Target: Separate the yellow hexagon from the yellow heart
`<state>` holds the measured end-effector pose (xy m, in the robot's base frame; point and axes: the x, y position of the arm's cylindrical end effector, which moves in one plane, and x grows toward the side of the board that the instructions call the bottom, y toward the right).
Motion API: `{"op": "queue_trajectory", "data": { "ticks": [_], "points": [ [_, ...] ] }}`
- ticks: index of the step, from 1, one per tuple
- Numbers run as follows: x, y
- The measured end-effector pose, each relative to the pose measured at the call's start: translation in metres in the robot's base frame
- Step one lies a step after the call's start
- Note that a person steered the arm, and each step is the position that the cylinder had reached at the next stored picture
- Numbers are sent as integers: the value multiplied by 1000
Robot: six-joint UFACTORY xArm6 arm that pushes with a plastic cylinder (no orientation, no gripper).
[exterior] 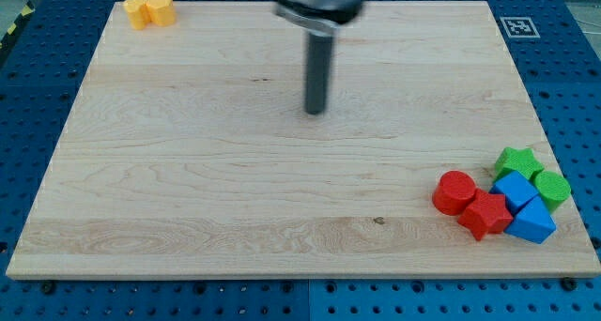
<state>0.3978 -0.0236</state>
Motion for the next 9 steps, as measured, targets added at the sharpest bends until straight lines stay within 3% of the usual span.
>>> {"op": "queue_trajectory", "data": {
  "ticks": [3,6,9],
  "points": [
    [-122,-262],
    [-207,-273],
    [-200,-213]
  ]
}}
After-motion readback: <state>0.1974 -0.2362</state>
